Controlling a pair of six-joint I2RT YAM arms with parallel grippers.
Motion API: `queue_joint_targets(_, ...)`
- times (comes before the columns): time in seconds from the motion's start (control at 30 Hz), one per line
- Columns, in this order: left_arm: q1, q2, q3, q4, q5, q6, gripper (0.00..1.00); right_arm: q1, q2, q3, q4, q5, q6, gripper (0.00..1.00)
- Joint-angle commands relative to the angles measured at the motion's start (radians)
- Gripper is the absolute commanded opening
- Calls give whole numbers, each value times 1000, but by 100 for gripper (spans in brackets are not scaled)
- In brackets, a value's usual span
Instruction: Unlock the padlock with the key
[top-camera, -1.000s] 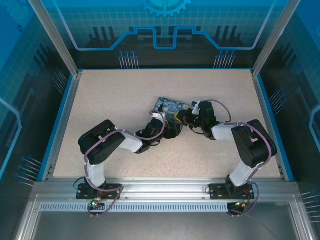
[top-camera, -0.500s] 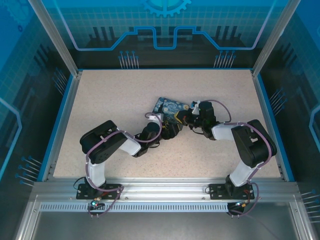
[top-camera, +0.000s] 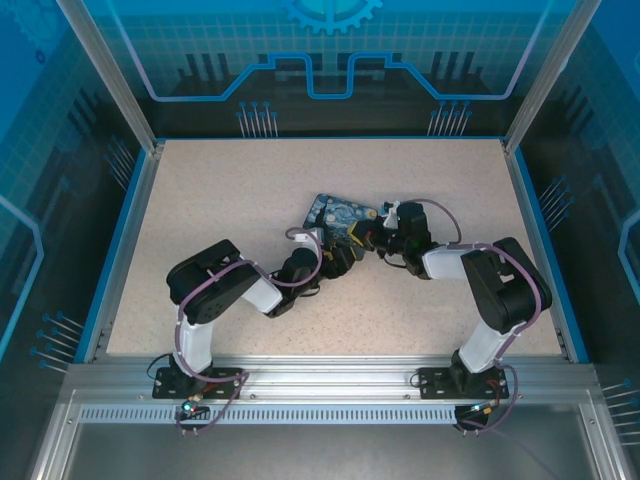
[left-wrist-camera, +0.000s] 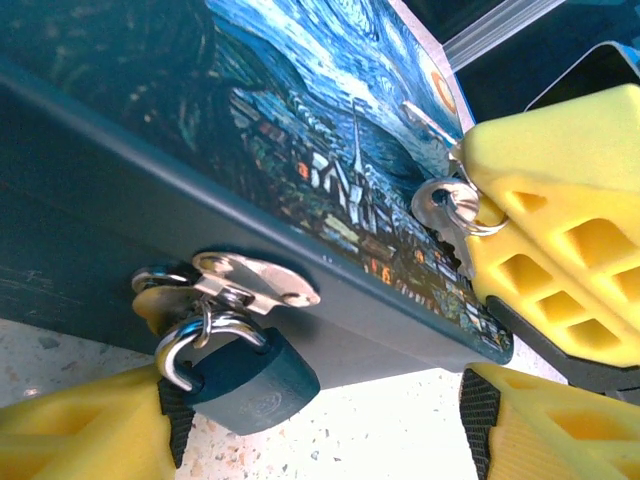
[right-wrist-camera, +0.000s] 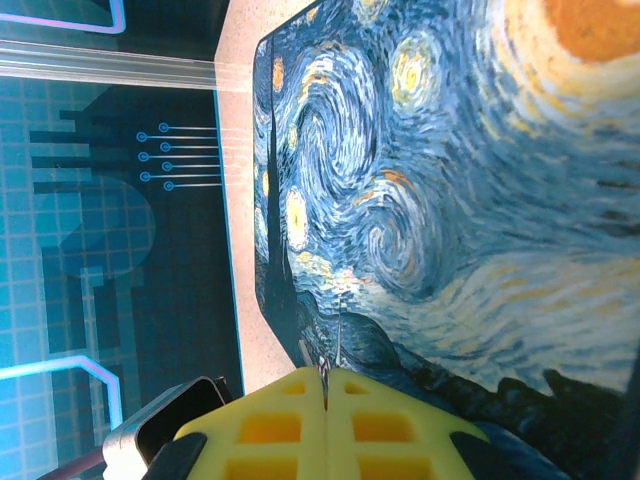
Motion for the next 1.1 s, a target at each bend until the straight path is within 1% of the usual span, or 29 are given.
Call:
queue_joint_targets(0.0,-11,6,-25,88,-22,-21,70,-2,46,-3,-65,12,1,0)
queue_joint_targets(0.4,-28,5,-73,169,-64,-44,69,-1,58,-10,-54,10,5,0)
queue_joint_targets(0.63,-28,19,-49,114,-81,-41,70,0,58,-10,-51,10,7,0)
queue_joint_targets(0.83,-28,27,-30,42,-124,-37,70,0,52,-13,-51,9,8,0)
queue_joint_targets(0.93,-27,27,-21,14,-140,-33,66,0,52,-10,-56,9,7,0)
queue_joint_targets(1.07,-27,28,-20,-6,-176,-35,60,0,54,-10,-56,10,7,0)
